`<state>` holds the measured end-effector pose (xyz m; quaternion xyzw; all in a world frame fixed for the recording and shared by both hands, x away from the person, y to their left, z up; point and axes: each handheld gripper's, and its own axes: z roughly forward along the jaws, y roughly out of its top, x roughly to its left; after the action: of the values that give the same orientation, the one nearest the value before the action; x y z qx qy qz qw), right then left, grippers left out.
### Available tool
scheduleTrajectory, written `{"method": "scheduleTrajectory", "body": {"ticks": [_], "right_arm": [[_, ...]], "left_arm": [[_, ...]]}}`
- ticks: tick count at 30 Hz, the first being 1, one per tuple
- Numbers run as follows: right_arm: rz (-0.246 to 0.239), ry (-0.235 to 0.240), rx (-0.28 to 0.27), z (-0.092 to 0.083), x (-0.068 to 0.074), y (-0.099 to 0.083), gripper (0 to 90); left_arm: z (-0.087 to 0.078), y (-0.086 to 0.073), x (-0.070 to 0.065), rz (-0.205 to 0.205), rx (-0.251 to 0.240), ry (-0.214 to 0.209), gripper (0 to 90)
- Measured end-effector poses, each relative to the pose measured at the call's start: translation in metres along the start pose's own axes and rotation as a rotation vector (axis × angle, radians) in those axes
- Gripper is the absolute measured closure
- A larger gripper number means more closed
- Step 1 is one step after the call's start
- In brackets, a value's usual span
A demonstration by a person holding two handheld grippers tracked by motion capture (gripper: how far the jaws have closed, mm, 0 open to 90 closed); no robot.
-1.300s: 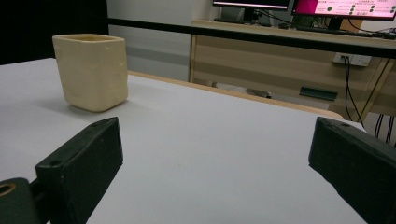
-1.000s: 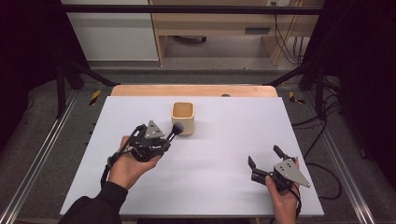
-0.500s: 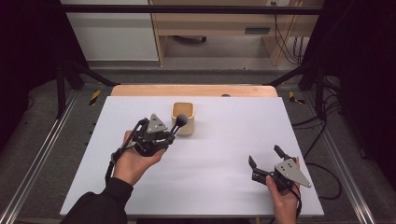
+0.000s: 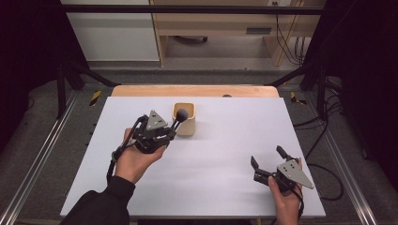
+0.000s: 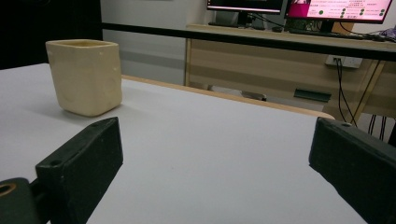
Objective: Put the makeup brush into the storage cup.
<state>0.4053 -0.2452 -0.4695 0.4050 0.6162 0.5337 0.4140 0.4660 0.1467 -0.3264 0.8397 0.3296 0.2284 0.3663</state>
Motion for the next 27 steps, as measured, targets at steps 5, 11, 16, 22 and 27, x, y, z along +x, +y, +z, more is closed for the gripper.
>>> {"method": "scheduleTrajectory", "body": {"ticks": [5,11,16,22,27], "right_arm": [[0.002,-0.007,-0.007,0.0,-0.001,0.0,2.9],[0.003,-0.007,-0.008,0.0,-0.002,0.0,3.0],[0.004,-0.006,-0.009,0.0,-0.001,0.0,3.0],[-0.004,-0.003,-0.009,0.0,-0.001,0.0,3.0],[-0.006,-0.001,-0.014,-0.001,0.0,0.0,3.1]], "left_arm": [[0.003,0.003,0.004,-0.012,-0.014,0.01,72.8],[0.005,0.007,0.004,-0.02,-0.033,0.009,72.8],[0.004,0.01,0.001,-0.02,-0.056,0.019,72.8],[0.005,0.013,0.001,-0.024,-0.112,0.049,72.8],[0.006,0.015,0.004,-0.057,-0.157,0.046,72.8]]}}
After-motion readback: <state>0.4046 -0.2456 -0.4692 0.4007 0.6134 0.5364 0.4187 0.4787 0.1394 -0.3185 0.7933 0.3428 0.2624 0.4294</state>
